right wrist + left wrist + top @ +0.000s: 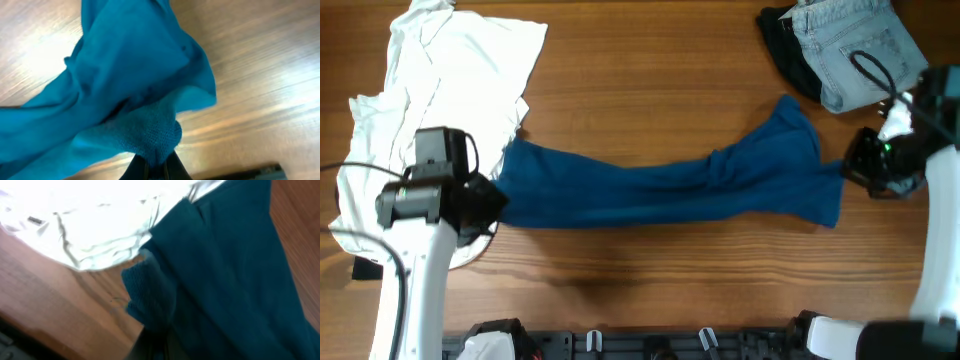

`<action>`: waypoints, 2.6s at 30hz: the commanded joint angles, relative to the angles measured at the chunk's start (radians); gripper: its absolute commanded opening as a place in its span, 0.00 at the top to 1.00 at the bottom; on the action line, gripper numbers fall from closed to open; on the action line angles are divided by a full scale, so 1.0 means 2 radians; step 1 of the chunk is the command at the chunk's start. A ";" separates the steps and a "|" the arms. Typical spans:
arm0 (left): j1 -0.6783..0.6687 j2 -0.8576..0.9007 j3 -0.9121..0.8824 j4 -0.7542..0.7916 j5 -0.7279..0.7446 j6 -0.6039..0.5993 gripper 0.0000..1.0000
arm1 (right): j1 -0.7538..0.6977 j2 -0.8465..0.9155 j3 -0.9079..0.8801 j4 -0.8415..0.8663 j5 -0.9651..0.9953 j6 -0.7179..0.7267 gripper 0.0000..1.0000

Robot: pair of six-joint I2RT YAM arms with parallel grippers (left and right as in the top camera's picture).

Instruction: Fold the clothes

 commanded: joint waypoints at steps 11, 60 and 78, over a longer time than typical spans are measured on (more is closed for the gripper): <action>0.003 0.247 0.008 0.165 -0.003 0.008 0.95 | 0.083 0.244 0.007 0.192 -0.090 -0.041 0.94; -0.040 0.322 0.043 0.184 -0.067 0.202 0.02 | 0.064 0.249 0.090 0.135 -0.064 -0.084 0.01; -0.067 0.357 0.031 0.202 -0.003 0.219 0.18 | 0.064 0.250 0.087 0.140 -0.064 -0.084 0.00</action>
